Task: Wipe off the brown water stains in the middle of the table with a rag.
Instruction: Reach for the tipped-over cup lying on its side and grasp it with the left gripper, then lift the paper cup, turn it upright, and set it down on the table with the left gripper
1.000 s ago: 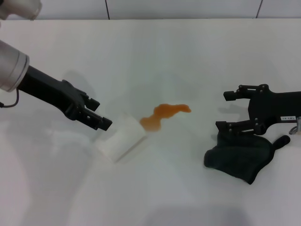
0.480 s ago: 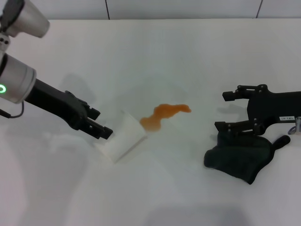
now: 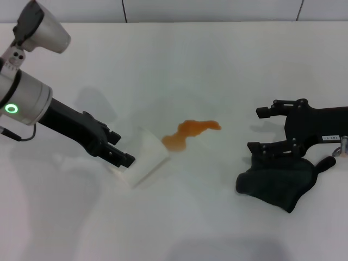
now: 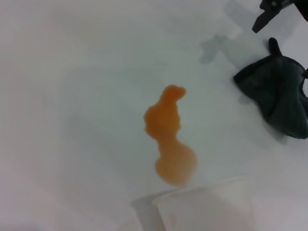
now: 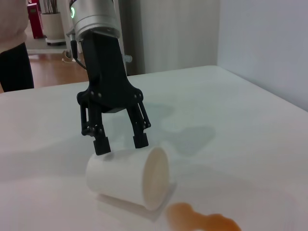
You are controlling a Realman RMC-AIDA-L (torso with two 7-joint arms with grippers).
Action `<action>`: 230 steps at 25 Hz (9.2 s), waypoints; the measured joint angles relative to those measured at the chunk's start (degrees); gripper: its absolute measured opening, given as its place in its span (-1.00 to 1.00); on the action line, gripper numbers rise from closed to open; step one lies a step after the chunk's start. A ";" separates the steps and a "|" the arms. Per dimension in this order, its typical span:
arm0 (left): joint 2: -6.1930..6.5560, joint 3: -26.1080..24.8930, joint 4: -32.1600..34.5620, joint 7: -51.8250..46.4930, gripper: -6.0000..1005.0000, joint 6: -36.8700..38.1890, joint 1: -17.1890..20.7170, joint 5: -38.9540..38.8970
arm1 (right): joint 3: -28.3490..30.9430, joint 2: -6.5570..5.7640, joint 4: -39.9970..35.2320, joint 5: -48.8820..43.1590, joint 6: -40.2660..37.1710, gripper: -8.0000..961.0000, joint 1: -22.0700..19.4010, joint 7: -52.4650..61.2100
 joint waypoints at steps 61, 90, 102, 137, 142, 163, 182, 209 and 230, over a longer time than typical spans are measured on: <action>0.11 0.00 10.09 0.70 0.60 -9.86 -1.51 3.77 | -0.15 0.00 0.00 0.00 0.67 0.78 -0.43 0.00; 0.11 -0.09 9.84 -0.48 0.44 -10.84 -1.68 3.47 | -0.15 0.00 0.01 0.00 0.66 0.78 -0.48 0.00; 0.31 -0.10 5.58 -0.40 0.31 -10.36 -2.08 -7.98 | -0.13 0.00 -0.41 0.43 0.65 0.78 -0.52 0.06; 0.06 -0.19 17.69 37.90 0.29 -17.69 26.10 -51.66 | -0.16 0.09 -0.08 0.88 0.67 0.78 -0.51 0.10; 0.13 -0.19 21.80 42.56 0.29 -21.71 28.01 -52.61 | -0.12 0.09 -0.09 0.87 0.68 0.78 -0.35 0.06; -0.04 -0.27 30.53 56.99 0.29 -27.33 30.99 -60.31 | -0.14 0.08 -0.03 0.88 0.75 0.78 -0.18 -0.01; 0.05 -0.18 32.76 55.55 0.29 -29.61 33.52 -59.82 | -0.16 0.08 0.04 0.88 0.75 0.78 -0.08 0.00; 0.31 -0.17 32.50 51.16 0.27 -31.42 33.78 -57.87 | -0.16 0.08 -0.35 0.88 0.72 0.78 -0.35 0.07; 0.44 -0.19 30.30 44.38 0.27 -31.91 30.81 -52.76 | -0.16 0.08 -0.59 0.88 0.43 0.78 -0.53 0.35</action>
